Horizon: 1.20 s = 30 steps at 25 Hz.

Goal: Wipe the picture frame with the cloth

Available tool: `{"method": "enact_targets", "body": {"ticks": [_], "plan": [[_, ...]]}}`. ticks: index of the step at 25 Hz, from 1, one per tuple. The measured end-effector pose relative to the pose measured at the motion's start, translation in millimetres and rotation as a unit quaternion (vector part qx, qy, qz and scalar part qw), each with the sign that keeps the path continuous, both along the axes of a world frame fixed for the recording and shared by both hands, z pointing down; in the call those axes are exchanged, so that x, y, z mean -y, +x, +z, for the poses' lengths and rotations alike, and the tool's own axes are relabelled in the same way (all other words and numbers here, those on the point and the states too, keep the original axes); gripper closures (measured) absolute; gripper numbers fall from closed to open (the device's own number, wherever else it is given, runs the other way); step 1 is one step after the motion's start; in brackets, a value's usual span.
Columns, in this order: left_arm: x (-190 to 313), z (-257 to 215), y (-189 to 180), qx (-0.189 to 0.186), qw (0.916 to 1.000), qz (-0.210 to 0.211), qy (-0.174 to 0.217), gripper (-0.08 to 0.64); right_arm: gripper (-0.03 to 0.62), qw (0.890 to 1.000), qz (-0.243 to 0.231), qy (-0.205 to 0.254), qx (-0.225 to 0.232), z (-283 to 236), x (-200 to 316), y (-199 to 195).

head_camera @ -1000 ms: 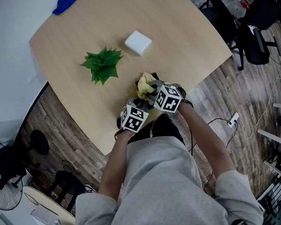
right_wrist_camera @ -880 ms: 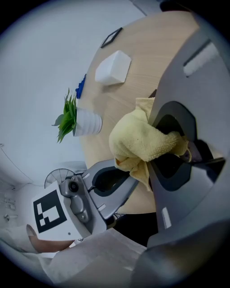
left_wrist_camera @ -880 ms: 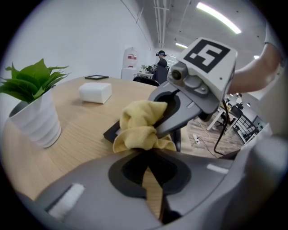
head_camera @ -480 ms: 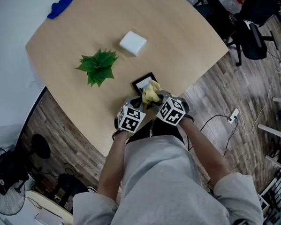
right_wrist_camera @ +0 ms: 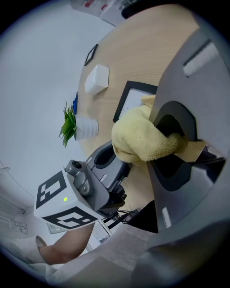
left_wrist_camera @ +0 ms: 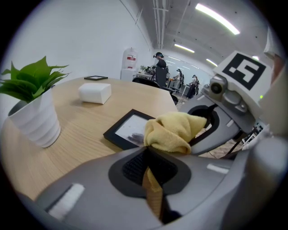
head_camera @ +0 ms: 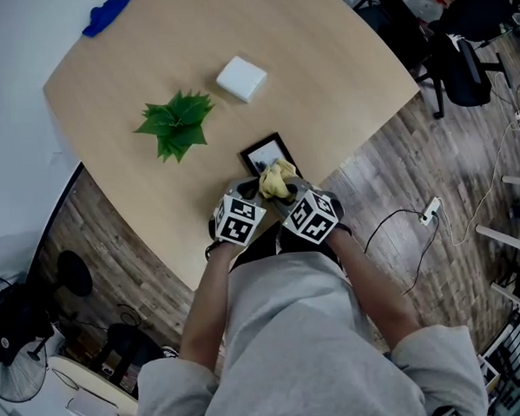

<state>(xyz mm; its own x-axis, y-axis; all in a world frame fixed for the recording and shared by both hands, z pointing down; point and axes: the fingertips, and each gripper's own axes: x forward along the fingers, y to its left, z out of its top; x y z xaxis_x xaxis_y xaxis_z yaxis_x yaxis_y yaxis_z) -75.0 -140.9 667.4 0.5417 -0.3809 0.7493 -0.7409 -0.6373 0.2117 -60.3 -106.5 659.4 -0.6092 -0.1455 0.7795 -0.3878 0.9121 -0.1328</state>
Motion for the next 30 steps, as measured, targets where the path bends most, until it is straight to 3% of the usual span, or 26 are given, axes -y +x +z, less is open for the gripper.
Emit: {"method": "enact_targets", "body": {"ticks": [9,13,26,30], "plan": [[5,0,-1,-0.004,0.9999,0.001,0.012,0.508,0.537,1.000,-0.019,-0.011,0.021,-1,-25,-4],[2,1,1,0.001,0.9999,0.010,0.004,0.508,0.537,0.999,-0.034,0.004,-0.001,5,-26,13],[3,9,-4,0.028,0.9996,-0.001,0.000,0.508,0.535,0.997,0.060,0.010,-0.039,11,20,94],[3,9,-3,0.032,0.9995,-0.002,0.000,0.508,0.535,0.992,0.091,0.016,-0.089,16,28,125]]}}
